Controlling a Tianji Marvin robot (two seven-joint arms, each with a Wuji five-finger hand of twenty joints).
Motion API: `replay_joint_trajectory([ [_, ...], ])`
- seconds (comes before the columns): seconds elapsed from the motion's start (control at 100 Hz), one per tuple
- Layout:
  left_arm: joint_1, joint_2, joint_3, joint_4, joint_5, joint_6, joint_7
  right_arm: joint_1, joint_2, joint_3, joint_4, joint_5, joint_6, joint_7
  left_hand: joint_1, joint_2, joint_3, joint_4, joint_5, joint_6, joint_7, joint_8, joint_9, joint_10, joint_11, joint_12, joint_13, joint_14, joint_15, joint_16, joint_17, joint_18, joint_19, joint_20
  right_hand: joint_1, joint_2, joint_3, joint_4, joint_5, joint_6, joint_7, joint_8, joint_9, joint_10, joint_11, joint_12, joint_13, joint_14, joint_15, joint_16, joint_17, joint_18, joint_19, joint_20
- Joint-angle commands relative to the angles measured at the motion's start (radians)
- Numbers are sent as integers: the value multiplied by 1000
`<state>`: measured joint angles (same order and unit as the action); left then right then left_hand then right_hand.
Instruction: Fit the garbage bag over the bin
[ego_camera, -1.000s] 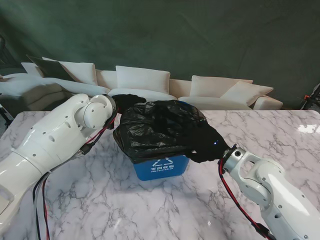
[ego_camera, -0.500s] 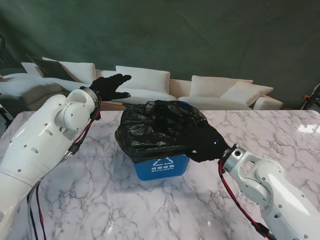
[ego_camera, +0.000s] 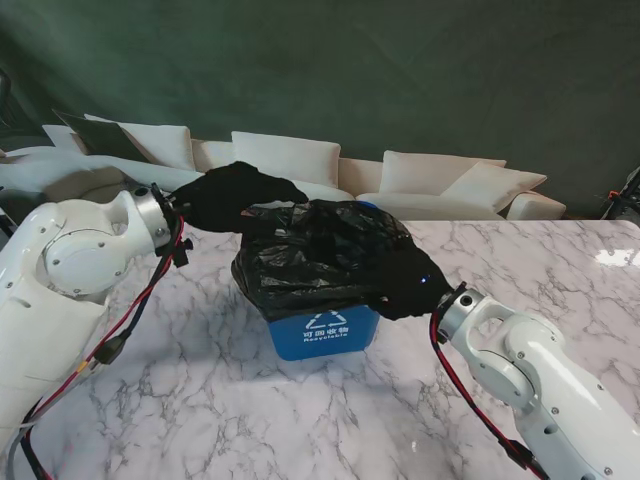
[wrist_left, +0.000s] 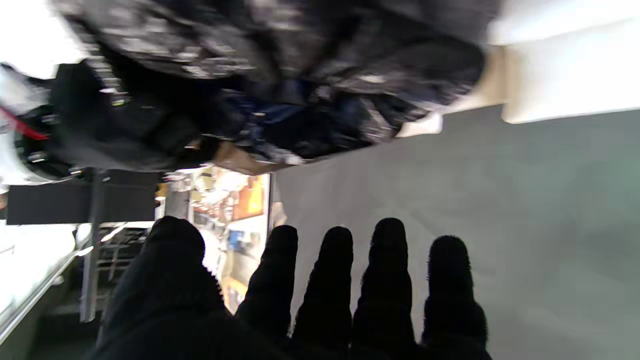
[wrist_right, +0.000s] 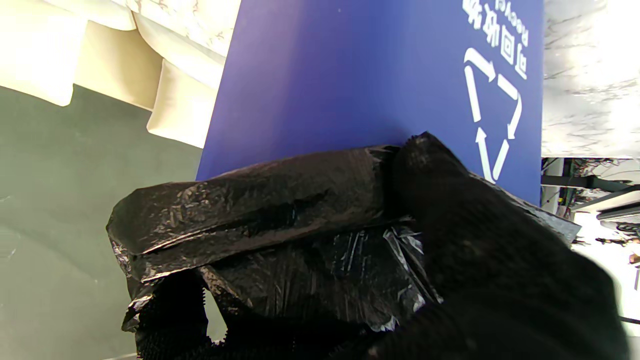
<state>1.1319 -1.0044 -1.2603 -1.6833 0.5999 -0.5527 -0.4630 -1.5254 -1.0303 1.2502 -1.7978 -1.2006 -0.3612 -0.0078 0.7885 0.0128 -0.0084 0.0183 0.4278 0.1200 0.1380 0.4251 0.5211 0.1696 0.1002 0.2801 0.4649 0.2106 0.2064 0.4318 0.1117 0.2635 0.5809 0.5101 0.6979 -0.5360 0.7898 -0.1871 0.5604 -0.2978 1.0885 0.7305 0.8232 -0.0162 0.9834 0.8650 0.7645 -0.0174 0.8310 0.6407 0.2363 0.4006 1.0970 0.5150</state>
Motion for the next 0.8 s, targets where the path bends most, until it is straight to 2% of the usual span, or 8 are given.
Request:
replay_joint_trajectory([
  [0.0, 16, 10, 15, -22, 11, -4, -16, -1, -1, -12, -5, -11, 22, 4, -41, 29, -28, -30, -45, 10, -30, -1, -47, 22, -41, -21, 21, 1, -9, 13, -3, 11, 14, 22, 88, 6, 81, 30, 50, -58, 5, -10, 23, 20, 18, 8, 63, 70, 82, 38, 5, -31, 27, 23],
  [0.09, 26, 22, 32, -39, -29, -19, -66, 2, -1, -20, -10, -33, 46, 1, -46, 6, -27, -30, -57, 16, -41, -6, -74, 29, -57, -39, 20, 4, -15, 10, -3, 7, 8, 19, 87, -4, 87, 35, 56, -51, 3, -15, 34, 27, 21, 4, 71, 76, 95, 43, 11, -31, 38, 29],
  [0.21, -9, 47, 82, -21, -76, -85, -141, -2, -3, -31, -21, -54, 101, -7, -76, -98, -19, -15, -86, 20, -70, -32, -138, 23, -72, -67, 33, -18, -7, 15, 12, 8, 10, 23, 90, -14, 99, 40, 68, -40, -2, -21, 47, 39, 27, -2, 81, 88, 111, 47, 21, -37, 50, 36],
  [0.33, -37, 61, 127, -5, -108, -87, -193, -4, -5, -39, -27, -54, 132, -3, -106, -183, -13, -4, -113, 45, -94, -62, -152, 36, -71, -73, 33, -14, -11, 19, 9, 9, 5, 31, 93, -15, 100, 39, 70, -34, -2, -22, 52, 44, 33, -4, 81, 95, 119, 49, 21, -36, 55, 39],
  [0.56, -59, 51, 173, 12, 41, -117, -136, 1, -5, -51, -21, -51, 140, 2, -66, -234, 5, 7, -164, 115, -123, -114, -186, 95, -93, -99, 33, -7, -10, 20, 28, -17, 1, 34, 94, -13, 98, 39, 71, -31, -3, -22, 55, 42, 37, -8, 81, 96, 121, 48, 20, -33, 55, 40],
  [0.64, -70, 51, 194, 20, 42, -111, -141, 0, -6, -52, -22, -48, 142, 2, -55, -244, 3, 6, -162, 121, -118, -117, -173, 92, -89, -101, 39, -6, -6, 21, 35, -22, 5, 34, 95, -12, 98, 39, 71, -31, -3, -22, 55, 42, 38, -9, 82, 97, 121, 47, 18, -32, 54, 39],
  [0.71, -79, 54, 215, 28, 34, -107, -153, 0, -6, -52, -23, -47, 140, 4, -52, -260, 0, 6, -154, 122, -108, -115, -143, 70, -74, -96, 50, -10, -1, 22, 41, -22, 11, 35, 95, -11, 97, 38, 71, -31, -3, -22, 55, 42, 38, -9, 81, 96, 120, 47, 19, -32, 54, 39],
  [0.79, -90, 55, 233, 37, 68, -130, -145, -3, -6, -51, -28, -37, 142, 19, -57, -286, 4, 9, -142, 128, -87, -110, -96, 54, -44, -72, 81, -22, 17, 31, 54, -25, 37, 42, 97, -8, 95, 37, 70, -30, -4, -23, 54, 42, 38, -11, 78, 96, 117, 45, 21, -31, 53, 39],
])
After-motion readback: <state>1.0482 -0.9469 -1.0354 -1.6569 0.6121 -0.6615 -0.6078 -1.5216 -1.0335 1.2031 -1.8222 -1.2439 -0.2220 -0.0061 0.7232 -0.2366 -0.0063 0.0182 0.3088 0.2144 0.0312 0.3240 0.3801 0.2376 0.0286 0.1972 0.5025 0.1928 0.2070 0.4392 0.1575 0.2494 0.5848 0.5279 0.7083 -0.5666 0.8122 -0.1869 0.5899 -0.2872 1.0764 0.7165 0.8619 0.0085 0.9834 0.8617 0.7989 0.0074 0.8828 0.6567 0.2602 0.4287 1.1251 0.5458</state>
